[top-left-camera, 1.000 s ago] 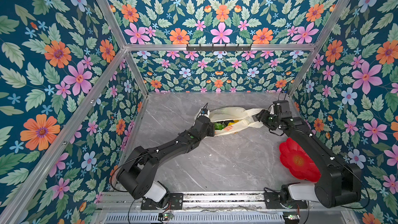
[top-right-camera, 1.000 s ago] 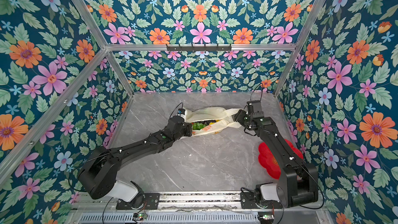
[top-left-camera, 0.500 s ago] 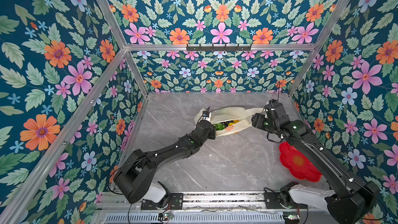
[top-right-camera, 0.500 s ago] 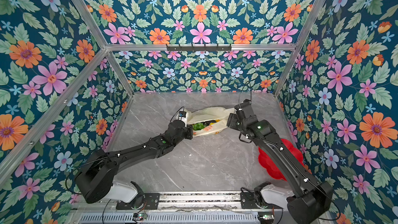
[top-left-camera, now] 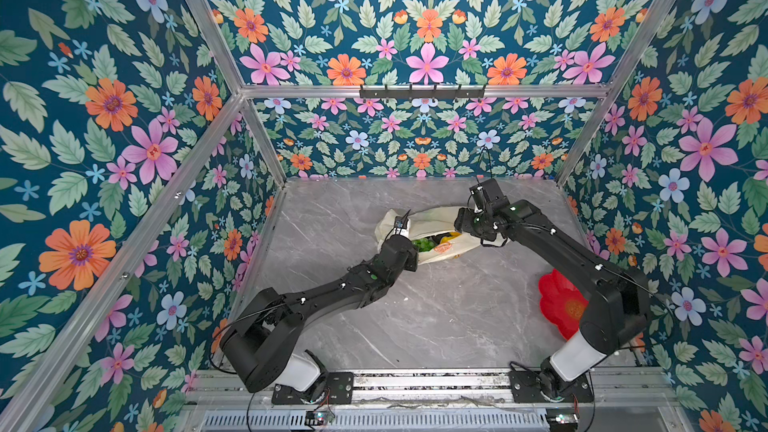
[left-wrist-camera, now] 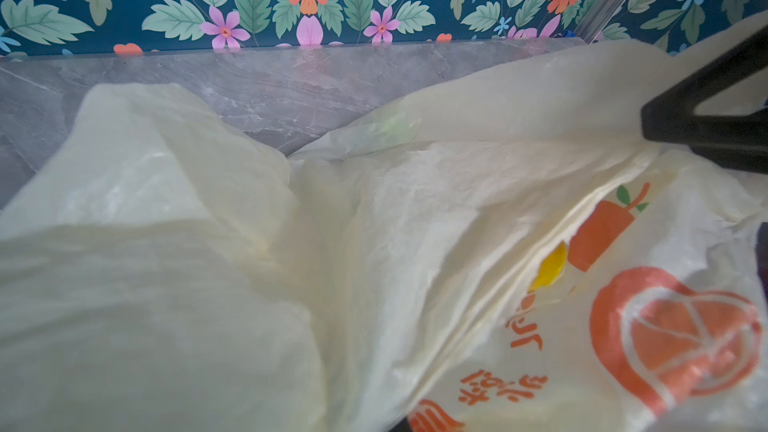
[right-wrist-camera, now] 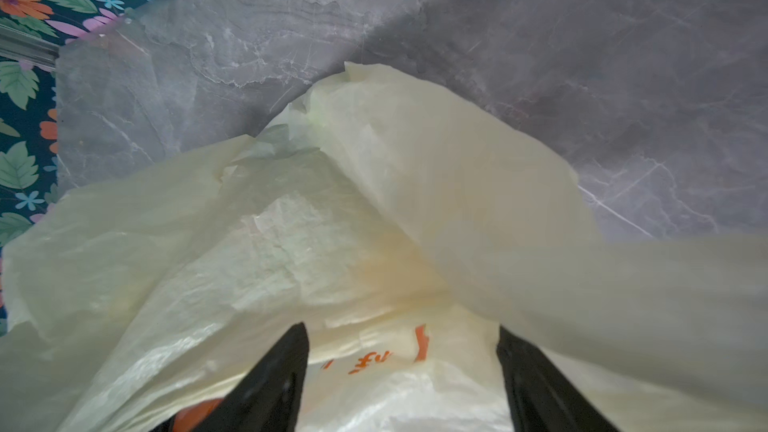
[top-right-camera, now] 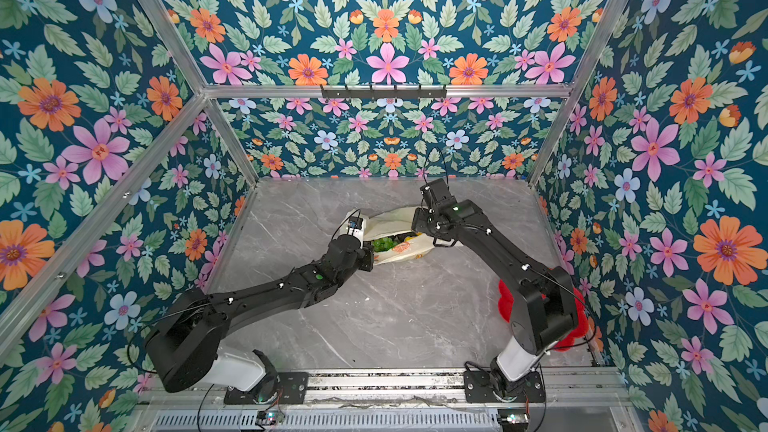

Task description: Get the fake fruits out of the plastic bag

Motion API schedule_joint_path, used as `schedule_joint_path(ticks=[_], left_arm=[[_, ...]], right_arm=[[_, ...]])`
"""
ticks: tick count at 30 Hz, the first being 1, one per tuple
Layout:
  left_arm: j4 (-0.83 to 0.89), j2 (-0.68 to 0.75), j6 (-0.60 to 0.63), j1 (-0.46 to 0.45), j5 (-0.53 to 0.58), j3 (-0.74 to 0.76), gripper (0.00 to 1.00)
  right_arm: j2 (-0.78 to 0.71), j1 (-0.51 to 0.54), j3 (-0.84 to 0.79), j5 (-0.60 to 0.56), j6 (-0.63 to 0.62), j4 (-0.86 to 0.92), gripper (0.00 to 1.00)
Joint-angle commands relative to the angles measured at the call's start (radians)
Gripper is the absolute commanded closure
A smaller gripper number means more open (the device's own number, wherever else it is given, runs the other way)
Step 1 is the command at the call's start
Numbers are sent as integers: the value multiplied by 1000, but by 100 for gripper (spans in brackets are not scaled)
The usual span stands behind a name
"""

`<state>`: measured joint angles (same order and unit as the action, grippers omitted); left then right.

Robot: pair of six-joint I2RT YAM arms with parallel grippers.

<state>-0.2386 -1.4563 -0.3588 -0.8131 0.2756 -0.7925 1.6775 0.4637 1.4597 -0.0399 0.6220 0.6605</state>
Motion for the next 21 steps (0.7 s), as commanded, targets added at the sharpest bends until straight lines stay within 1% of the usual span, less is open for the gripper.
schedule_joint_path(ticks=[1,4,5,9,11,14,18,21], left_arm=[[-25,4,0,-2,30,1,100],[-22,-4,-10,-1,25,-1,100],[-23,-6,-10,-1,24,-1,100],[-21,-17,-14,-2,23,-6,100],[-19,-19,-14,-2,23,-10,100],[-19,-23,-16,-2,19,-11,100],[-19,-18,-20,-2,16,-8,100],[-22,-10,-20,-1,11,-2,100]], right_arm=[[19,1,-3,-19,-16,47,28],[-9,1,-57,-1,-16,10,29],[-50,1,-73,4,-18,-1,29],[-94,1,-132,27,-16,-22,24],[-112,0,-163,39,-16,-41,19],[-119,3,-190,57,-22,-59,17],[-96,3,-197,33,-25,-55,17],[-64,4,-176,-14,-18,-35,17]])
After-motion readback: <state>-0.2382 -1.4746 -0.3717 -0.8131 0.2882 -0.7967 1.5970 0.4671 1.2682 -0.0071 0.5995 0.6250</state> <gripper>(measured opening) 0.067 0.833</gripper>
